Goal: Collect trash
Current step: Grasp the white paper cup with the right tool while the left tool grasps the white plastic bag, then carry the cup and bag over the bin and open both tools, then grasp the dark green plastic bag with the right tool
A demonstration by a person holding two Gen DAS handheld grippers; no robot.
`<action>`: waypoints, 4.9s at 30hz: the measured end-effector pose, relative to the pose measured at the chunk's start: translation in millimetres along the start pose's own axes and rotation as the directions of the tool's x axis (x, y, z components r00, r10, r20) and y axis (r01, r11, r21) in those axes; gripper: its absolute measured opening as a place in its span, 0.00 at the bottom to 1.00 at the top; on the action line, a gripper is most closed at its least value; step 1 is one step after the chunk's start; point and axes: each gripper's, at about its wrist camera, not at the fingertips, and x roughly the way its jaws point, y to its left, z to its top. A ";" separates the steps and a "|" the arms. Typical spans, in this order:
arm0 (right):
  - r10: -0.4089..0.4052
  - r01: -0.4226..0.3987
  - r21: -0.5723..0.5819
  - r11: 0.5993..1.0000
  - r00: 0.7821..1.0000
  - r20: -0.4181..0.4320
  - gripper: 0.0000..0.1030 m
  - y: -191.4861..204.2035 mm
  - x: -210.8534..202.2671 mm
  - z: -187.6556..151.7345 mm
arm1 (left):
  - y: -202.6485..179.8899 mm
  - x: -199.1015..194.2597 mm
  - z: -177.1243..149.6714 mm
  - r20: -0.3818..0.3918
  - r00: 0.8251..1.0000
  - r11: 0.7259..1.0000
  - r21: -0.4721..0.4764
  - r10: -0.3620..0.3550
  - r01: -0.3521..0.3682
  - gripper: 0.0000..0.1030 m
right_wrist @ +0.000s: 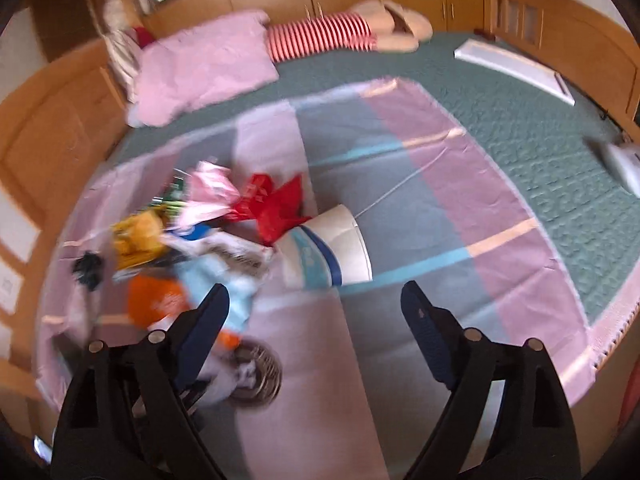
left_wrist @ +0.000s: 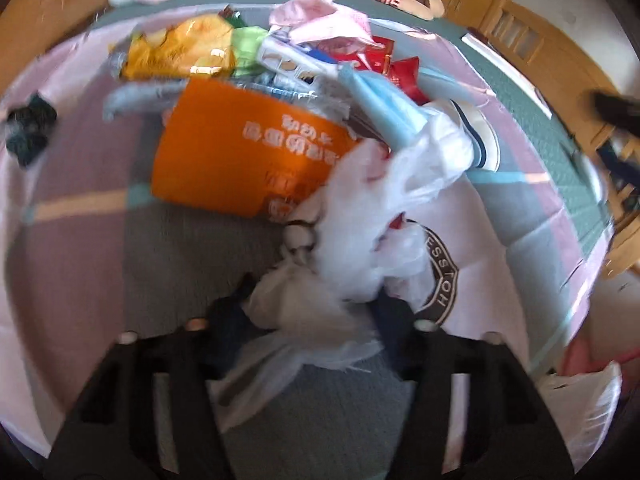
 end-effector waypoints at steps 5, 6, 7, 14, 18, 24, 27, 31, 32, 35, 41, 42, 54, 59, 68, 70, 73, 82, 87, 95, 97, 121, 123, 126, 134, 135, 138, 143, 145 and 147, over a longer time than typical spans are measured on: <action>-0.113 0.112 -0.004 0.994 0.993 -0.030 0.84 3.2 71.0 17.9 | 18.6 -20.1 -9.5 0.055 0.998 0.994 -0.104 -0.016 0.022 0.34; -0.138 0.137 -0.041 0.990 0.990 -0.011 0.84 9.7 78.6 20.9 | 22.9 -28.7 -12.7 0.081 0.997 0.993 -0.118 -0.001 0.011 0.34; -0.161 0.161 -0.082 0.984 0.987 0.004 0.84 16.7 85.6 22.7 | 25.3 -34.7 -15.9 0.097 0.995 0.992 -0.127 0.009 0.003 0.34; -0.256 0.240 -0.231 0.943 0.966 -0.041 0.62 41.4 125.2 15.9 | 41.3 -61.9 -25.4 0.172 0.982 0.974 -0.223 0.073 -0.033 0.34; -0.248 0.232 -0.291 0.928 0.968 -0.019 0.37 48.3 121.1 8.1 | 39.9 -68.1 -28.3 0.182 0.981 0.973 -0.229 0.071 -0.028 0.34; -0.201 0.192 -0.370 0.909 0.979 0.014 0.19 61.1 94.0 -0.7 | 39.4 -82.9 -33.6 0.228 0.967 0.973 -0.220 0.116 -0.065 0.34; -0.179 0.171 -0.354 0.920 0.984 0.012 0.19 57.0 81.4 -3.3 | 39.4 -90.5 -38.5 0.241 0.962 0.972 -0.225 0.124 -0.069 0.34; -0.135 0.129 -0.302 0.945 0.991 0.000 0.19 45.2 60.7 -9.9 | 35.5 -100.5 -46.1 0.271 0.950 0.975 -0.194 0.158 -0.107 0.34; -0.130 0.124 -0.292 0.948 0.992 -0.001 0.19 42.7 55.4 -11.8 | 35.4 -101.9 -47.4 0.274 0.949 0.976 -0.189 0.159 -0.109 0.34; -0.080 0.087 -0.249 0.964 0.996 0.041 0.19 32.9 23.7 -16.2 | 35.0 -105.6 -51.8 0.280 0.948 0.978 -0.182 0.151 -0.102 0.34; 0.003 0.035 -0.238 0.971 0.987 0.159 0.19 18.3 -67.0 -32.8 | 37.6 -113.3 -59.3 0.300 0.948 0.982 -0.180 0.109 -0.056 0.34; 0.015 0.028 -0.241 0.970 0.984 0.177 0.19 15.1 -84.8 -38.3 | 37.6 -113.7 -60.3 0.301 0.948 0.983 -0.178 0.104 -0.051 0.34; 0.125 -0.110 -0.109 0.988 0.981 0.147 0.19 -68.1 -232.6 -146.2 | 19.2 -118.0 -76.5 0.287 0.957 0.996 -0.064 -0.042 0.063 0.33; 0.105 -0.106 -0.049 0.993 0.994 -0.025 0.20 -82.3 -219.2 -203.4 | 11.7 -119.4 -82.4 0.275 0.950 0.986 -0.029 -0.150 0.164 0.32; 0.071 -0.074 0.119 0.990 0.997 0.030 0.57 -103.9 -230.0 -215.1 | -24.6 -127.4 -99.5 0.181 0.830 0.848 0.158 -0.528 0.505 0.32; 0.020 -0.036 0.149 0.988 0.994 0.111 0.59 -112.6 -248.6 -208.8 | -45.3 -133.0 -109.8 0.106 0.755 0.752 0.253 -0.647 0.609 0.32; -0.012 -0.030 0.215 0.976 0.982 0.191 0.62 -125.1 -266.7 -203.0 | -90.8 -143.3 -138.0 -0.066 0.657 0.576 0.420 -0.751 0.701 0.33; -0.059 -0.016 0.329 0.944 0.974 0.217 0.66 -145.5 -272.4 -189.3 | -118.2 -152.7 -154.9 -0.093 0.618 0.507 0.483 -0.781 0.714 0.90; -0.050 -0.014 0.307 0.952 0.978 0.201 0.67 -128.4 -262.6 -182.3 | -81.8 -145.8 -130.8 -0.019 0.542 0.518 0.268 -0.840 0.812 0.92; -0.036 -0.011 0.259 0.966 0.983 0.178 0.67 -97.8 -248.7 -173.6 | -40.5 -155.1 -107.1 0.199 0.828 0.850 0.187 -0.524 0.493 0.92; -0.051 0.007 0.229 0.973 0.981 0.185 0.67 -88.2 -247.9 -168.8 | -22.9 -169.4 -94.8 0.271 0.900 0.938 0.168 -0.341 0.305 0.92; 0.212 -0.208 -0.210 0.955 0.977 -0.006 0.67 360.5 73.1 -29.1 | 327.4 -207.6 -25.6 0.063 0.928 0.777 -0.569 0.367 -0.269 0.96; 0.181 -0.185 -0.189 0.964 0.983 -0.040 0.67 378.6 109.5 -30.5 | 335.4 -206.4 -26.5 0.055 0.936 0.773 -0.582 0.348 -0.253 0.96; 0.163 -0.177 -0.166 0.970 0.982 -0.096 0.57 393.8 147.1 -36.7 | 338.5 -209.9 -26.1 0.058 0.933 0.766 -0.590 0.355 -0.255 0.96; 0.212 -0.233 -0.196 0.953 0.970 -0.121 0.35 385.2 132.6 -51.7 | 346.9 -219.6 -37.5 0.080 0.934 0.719 -0.662 0.348 -0.211 0.96; 0.220 -0.242 -0.192 0.951 0.967 -0.133 0.35 380.8 125.4 -56.8 | 348.3 -219.7 -39.1 0.078 0.936 0.714 -0.669 0.344 -0.207 0.96; 0.179 -0.207 -0.217 0.954 0.974 -0.139 0.35 369.4 105.7 -66.1 | 349.7 -218.5 -42.3 0.070 0.939 0.703 -0.683 0.337 -0.201 0.96; 0.143 -0.169 -0.193 0.967 0.980 -0.140 0.35 335.2 76.2 -80.5 | 341.0 -213.6 -42.8 0.072 0.944 0.721 -0.666 0.322 -0.195 0.96; 0.115 -0.143 -0.171 0.975 0.980 -0.163 0.35 320.2 73.1 -87.7 | 334.6 -208.6 -42.0 0.068 0.948 0.736 -0.648 0.311 -0.195 0.96; 0.102 -0.131 -0.154 0.979 0.978 -0.181 0.35 310.4 73.4 -91.6 | 325.8 -201.3 -39.7 0.057 0.955 0.759 -0.622 0.290 -0.193 0.96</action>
